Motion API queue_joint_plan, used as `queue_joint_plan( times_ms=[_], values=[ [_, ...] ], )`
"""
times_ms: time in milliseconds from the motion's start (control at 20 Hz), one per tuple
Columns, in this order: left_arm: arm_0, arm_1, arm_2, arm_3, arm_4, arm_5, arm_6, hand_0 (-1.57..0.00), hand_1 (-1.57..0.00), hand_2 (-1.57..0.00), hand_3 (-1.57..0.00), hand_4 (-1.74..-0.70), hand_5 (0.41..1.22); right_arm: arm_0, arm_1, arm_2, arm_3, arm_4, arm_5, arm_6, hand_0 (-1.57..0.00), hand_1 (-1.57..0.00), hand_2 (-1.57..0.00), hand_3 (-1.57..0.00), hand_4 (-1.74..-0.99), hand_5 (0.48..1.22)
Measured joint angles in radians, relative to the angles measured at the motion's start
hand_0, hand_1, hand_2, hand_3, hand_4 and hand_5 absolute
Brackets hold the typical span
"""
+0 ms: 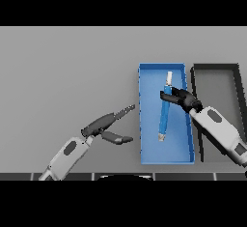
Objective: Pick up the blue pipe and place it into the blue bin.
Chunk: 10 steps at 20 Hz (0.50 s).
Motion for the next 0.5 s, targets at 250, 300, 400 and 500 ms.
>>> queue_joint_plan(
  times_ms=[250, 300, 400, 500],
  values=[
    [0.003, -0.009, 0.008, 0.012, 0.015, -0.003, -0.005, 0.0, 0.0, 0.0, 0.0, -0.91, 0.46, -0.022, 0.022, 0.013, 0.04, 0.036, -0.014, -0.014, -0.03, -0.03, -0.02, -0.02, -1.12, 0.702],
    [0.001, -0.002, 0.015, 0.009, 0.021, -0.003, 0.0, 0.0, 0.0, 0.0, 0.0, -0.92, 0.462, -0.015, 0.017, 0.003, 0.021, 0.022, -0.013, -0.026, -0.02, -0.02, -0.02, -0.02, -1.119, 0.695],
    [0.009, 0.001, 0.009, 0.02, 0.012, -0.008, -0.013, 0.0, 0.0, 0.0, 0.0, -0.92, 0.465, -0.01, 0.002, -0.006, 0.022, 0.015, -0.002, -0.033, -0.01, -0.01, -0.01, -0.01, -1.127, 0.68],
    [-0.012, -0.007, 0.016, 0.033, 0.015, -0.006, 0.003, 0.0, 0.0, 0.0, 0.0, -0.92, 0.464, -0.009, 0.003, 0.0, 0.023, 0.019, -0.006, -0.021, -0.01, -0.01, -0.01, -0.01, -1.129, 0.672]
  ],
)
